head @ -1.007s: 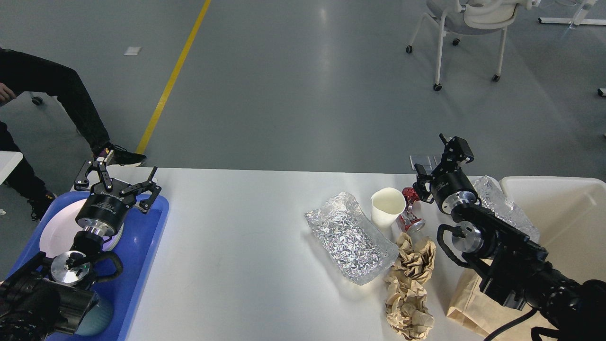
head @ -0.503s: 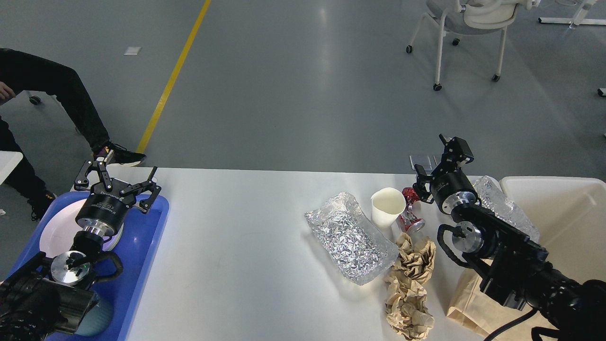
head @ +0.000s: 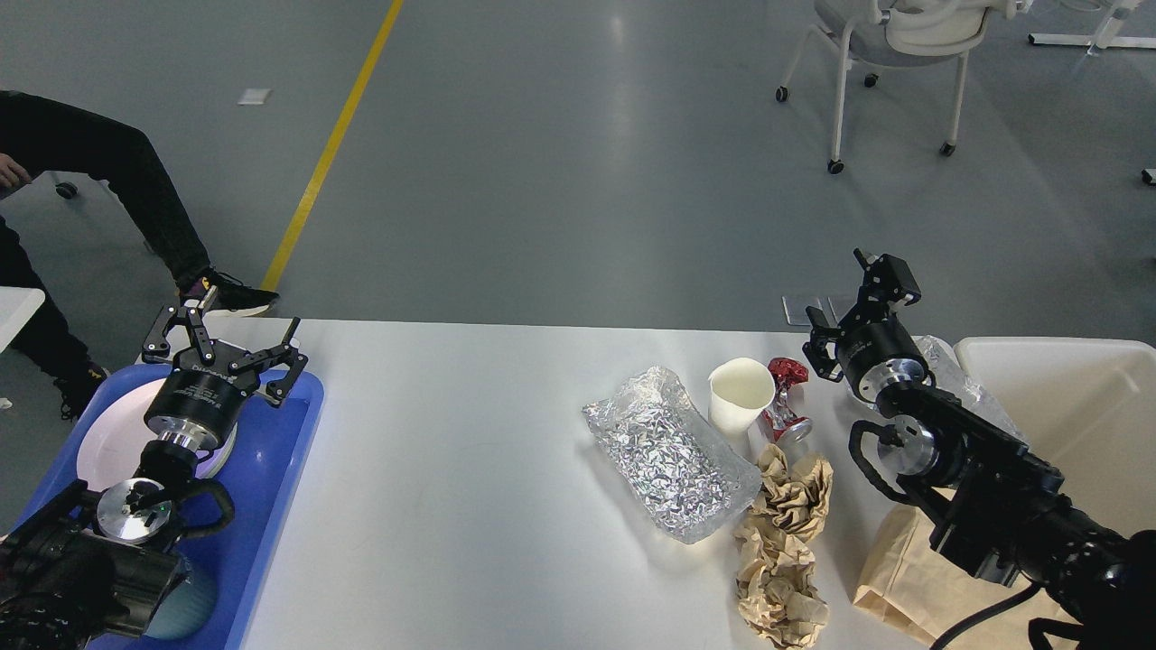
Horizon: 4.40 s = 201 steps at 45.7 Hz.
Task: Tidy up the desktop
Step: 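Raise the right arm up and away from the table, then lower the right gripper onto the white paper cup and grasp it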
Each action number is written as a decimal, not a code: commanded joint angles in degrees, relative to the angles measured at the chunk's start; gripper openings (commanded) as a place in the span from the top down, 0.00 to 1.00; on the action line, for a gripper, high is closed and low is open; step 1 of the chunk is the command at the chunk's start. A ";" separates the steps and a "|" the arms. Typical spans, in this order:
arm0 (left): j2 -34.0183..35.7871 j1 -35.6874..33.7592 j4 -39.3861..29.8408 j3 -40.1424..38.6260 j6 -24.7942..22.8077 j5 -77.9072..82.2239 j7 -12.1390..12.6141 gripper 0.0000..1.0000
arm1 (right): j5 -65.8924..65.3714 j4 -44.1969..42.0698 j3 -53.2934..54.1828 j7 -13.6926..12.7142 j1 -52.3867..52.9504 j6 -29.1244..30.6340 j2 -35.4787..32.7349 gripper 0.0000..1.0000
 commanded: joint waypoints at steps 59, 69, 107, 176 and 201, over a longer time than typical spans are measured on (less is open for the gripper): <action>-0.09 0.00 0.00 -0.09 0.00 0.00 0.00 0.04 | 0.19 -1.63 -27.70 0.18 18.04 2.92 -11.64 0.00; -0.09 0.00 0.00 -0.09 0.00 0.00 0.00 0.04 | -2.02 -1.27 -53.55 0.01 29.56 17.23 -12.78 0.00; -0.09 0.00 0.00 -0.09 0.00 0.00 0.00 0.04 | -3.17 0.57 -85.04 -43.59 51.10 41.51 -1.45 0.00; -0.09 0.00 0.00 0.00 0.00 -0.08 0.00 0.04 | -2.29 -6.45 -79.41 -42.62 31.77 29.92 8.92 0.00; -0.09 0.00 0.00 0.00 0.00 -0.09 0.00 0.04 | -2.46 -8.22 -80.12 -42.71 28.95 22.53 10.86 1.00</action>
